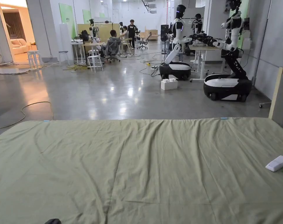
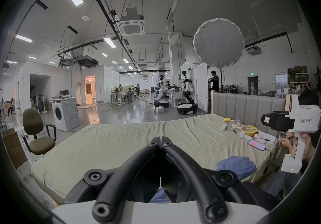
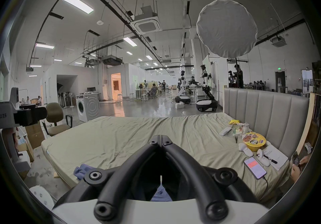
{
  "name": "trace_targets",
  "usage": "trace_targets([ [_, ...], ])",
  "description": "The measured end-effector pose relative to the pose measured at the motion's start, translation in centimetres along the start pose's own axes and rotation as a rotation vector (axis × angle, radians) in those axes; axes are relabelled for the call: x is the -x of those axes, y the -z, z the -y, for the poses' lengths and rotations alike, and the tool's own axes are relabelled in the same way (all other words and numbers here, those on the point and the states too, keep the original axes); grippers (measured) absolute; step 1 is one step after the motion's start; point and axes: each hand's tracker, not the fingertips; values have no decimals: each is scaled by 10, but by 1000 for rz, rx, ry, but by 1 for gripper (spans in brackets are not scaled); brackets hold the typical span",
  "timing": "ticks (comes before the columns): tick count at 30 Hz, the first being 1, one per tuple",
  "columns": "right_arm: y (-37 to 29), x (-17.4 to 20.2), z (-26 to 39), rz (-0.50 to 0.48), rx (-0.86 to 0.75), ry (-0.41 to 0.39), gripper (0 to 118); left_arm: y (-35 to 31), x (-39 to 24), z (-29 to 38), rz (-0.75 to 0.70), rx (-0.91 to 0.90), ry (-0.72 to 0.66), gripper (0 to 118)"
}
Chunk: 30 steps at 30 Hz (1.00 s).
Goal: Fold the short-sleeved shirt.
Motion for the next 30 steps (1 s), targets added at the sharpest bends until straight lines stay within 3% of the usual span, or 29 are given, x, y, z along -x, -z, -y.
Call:
trace_targets([
  [10,0,-6,-2,12,-4,-20,0,4,16,5,-52,39,8,0],
  [17,2,-16,9,35,32,37,0,27,67,45,-26,192,-215,1],
  [19,4,-18,10,31,25,31,0,49,92,79,-40,269,-278,27],
  [20,5,-20,15,31,73,80,0,62,108,98,-19,342,-346,43],
  [21,5,-21,15,30,70,73,0,75,122,119,20,450,-468,63],
  [22,5,-21,16,24,69,76,0,89,137,139,50,541,-578,74],
  [24,4,-20,16,27,76,79,0,105,157,183,76,643,-701,81],
  [30,8,-18,21,54,109,100,0,137,197,268,42,655,-1049,81],
])
